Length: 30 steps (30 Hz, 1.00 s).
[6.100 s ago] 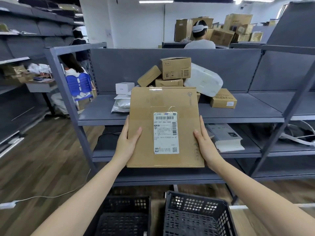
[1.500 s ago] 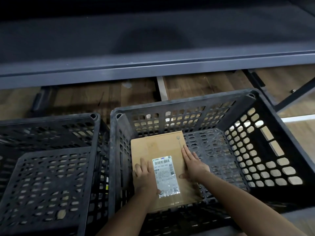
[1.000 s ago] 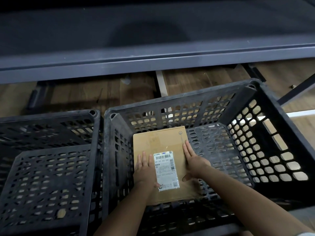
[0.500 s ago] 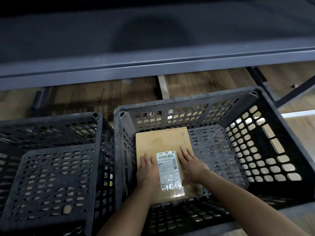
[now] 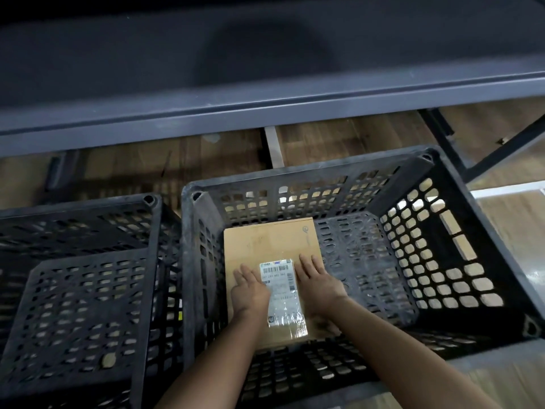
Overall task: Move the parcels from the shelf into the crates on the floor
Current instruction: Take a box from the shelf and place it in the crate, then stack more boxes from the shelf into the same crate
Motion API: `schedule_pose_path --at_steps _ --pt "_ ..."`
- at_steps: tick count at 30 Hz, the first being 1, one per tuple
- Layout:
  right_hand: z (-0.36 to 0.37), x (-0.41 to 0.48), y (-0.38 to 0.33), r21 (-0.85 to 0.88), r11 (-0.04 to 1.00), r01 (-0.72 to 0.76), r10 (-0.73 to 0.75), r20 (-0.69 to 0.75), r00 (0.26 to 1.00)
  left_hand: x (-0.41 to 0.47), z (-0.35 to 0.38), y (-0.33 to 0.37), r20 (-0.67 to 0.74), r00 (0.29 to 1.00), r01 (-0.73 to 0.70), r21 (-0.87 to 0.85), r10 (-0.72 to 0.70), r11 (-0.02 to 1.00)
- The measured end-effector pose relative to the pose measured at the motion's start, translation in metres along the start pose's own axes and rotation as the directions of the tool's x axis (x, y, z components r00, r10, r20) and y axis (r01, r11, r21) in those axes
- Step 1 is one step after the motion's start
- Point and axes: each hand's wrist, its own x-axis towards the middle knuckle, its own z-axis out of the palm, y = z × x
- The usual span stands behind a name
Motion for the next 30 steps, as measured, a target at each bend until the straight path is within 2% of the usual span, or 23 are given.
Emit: schedule_pose_path --at_steps 5,8,13,16,24,30 --pt "-0.024 -0.035 -0.011 0.221 0.975 0.015 -0.038 0.102 0.994 -0.023 -0.013 -0.01 0.165 0.986 0.007 0.075 -0.02 0.997" --pt "-0.044 -0.066 -0.015 0.227 0.974 0.028 -0.051 0.096 0.994 -0.042 -0.029 -0.014 0.173 0.984 -0.037 -0.065 0.048 0.997" --pt "-0.11 -0.12 -0.026 0.235 0.971 0.044 -0.033 -0.047 0.998 -0.097 -0.099 -0.032 0.045 0.982 -0.178 -0.081 0.182 0.981" --pt "-0.171 -0.167 -0.038 0.24 0.969 0.062 -0.035 -0.115 0.993 -0.147 -0.161 -0.049 -0.076 0.966 -0.247 0.001 0.246 0.969" --pt "-0.377 -0.318 -0.065 0.214 0.97 0.118 -0.049 -0.302 0.952 -0.312 -0.352 -0.097 -0.236 0.944 -0.249 -0.058 0.229 0.967" --pt "-0.549 -0.439 -0.091 0.156 0.976 0.152 -0.063 -0.468 0.881 -0.442 -0.505 -0.129 -0.446 0.864 -0.27 -0.021 0.233 0.963"
